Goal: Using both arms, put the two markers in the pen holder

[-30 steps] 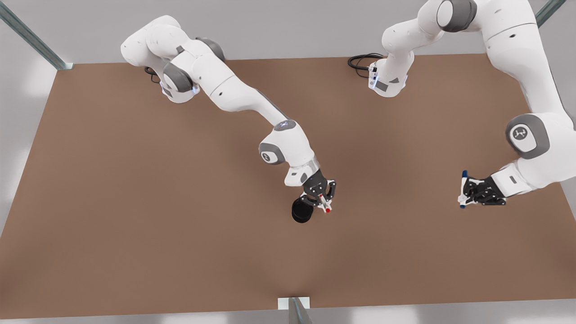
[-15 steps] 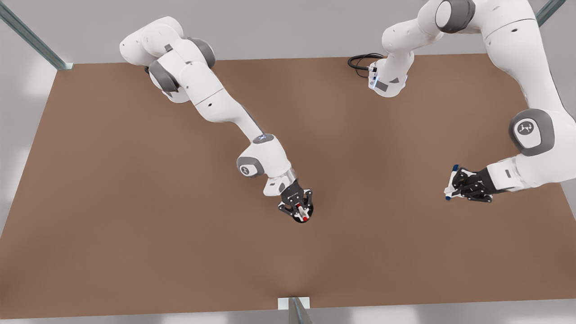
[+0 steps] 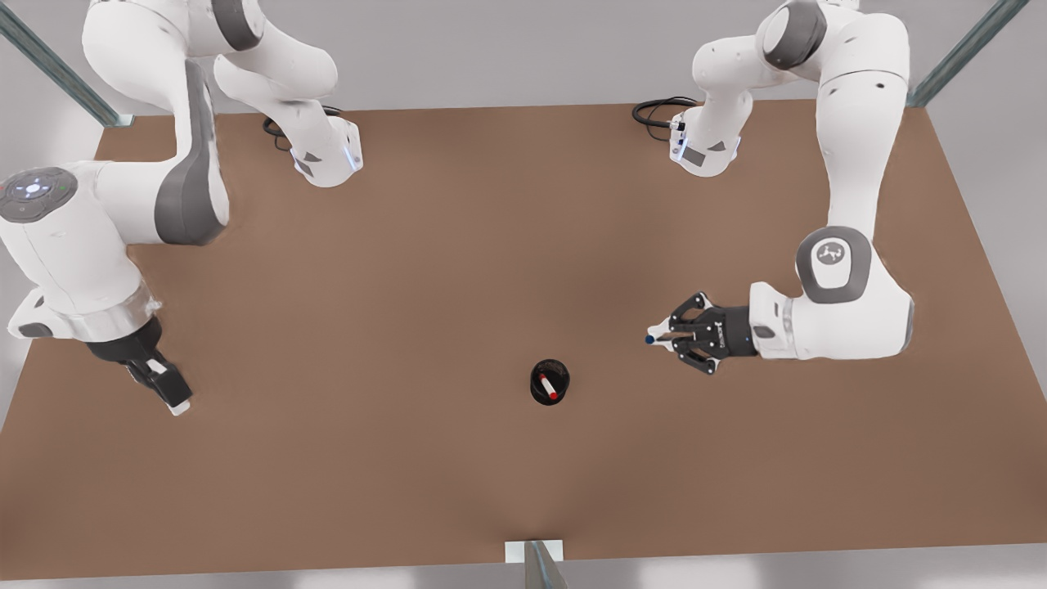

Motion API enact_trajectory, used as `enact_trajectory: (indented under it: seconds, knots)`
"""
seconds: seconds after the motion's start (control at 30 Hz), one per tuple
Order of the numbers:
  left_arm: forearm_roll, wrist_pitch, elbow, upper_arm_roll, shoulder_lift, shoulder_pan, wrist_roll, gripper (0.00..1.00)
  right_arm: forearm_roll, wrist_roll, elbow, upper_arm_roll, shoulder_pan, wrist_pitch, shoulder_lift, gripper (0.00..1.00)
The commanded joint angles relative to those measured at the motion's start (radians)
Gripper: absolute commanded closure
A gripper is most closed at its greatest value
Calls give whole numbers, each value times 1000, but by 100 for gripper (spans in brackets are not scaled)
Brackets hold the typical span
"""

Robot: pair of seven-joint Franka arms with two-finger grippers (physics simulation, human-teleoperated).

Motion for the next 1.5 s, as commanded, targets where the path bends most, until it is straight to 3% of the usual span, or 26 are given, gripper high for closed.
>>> enact_trajectory:
  seconds: [0.0,0.07,0.2,0.23,0.43,0.53,0.57,0.6,0.63,1.37,1.4,1.43,1.47]
  knots:
    - [-114,247,-1,-4,14,-68,545,79,122,-648,63,-22,26,-511,24,0]
    - [-125,376,-1,-5,40,-131,591,79,137,-719,60,-11,26,-523,13,0]
    - [-162,605,-1,-7,95,-220,712,79,25,-786,5,290,33,-631,-19,0]
    - [-170,641,3,-8,106,-236,740,79,25,-788,-4,303,26,-631,-21,0]
    - [-257,747,-2,-8,143,-294,803,79,-42,-601,68,285,-139,-400,7,0]
    - [-294,755,-7,-7,143,-312,803,79,-1,-607,59,277,-165,-381,-7,0]
    - [-294,759,-13,-7,143,-314,804,79,4,-607,30,244,-134,-376,-39,0]
    - [-295,772,-13,-7,147,-317,818,79,71,-628,-18,49,-4,-381,-79,0]
    - [-347,779,-13,-7,172,-328,886,79,102,-658,-66,20,-2,-351,-70,0]
    - [-547,779,-128,-5,244,-335,1133,78,104,-662,-63,23,4,-353,-65,0]
    - [-561,778,-129,-7,245,-335,1131,63,104,-662,-63,23,4,-353,-65,0]
    - [-587,778,-132,-7,250,-346,1125,29,104,-662,-63,23,6,-353,-65,0]
    - [-630,773,-139,-7,268,-349,1128,9,104,-662,-63,23,6,-353,-65,0]
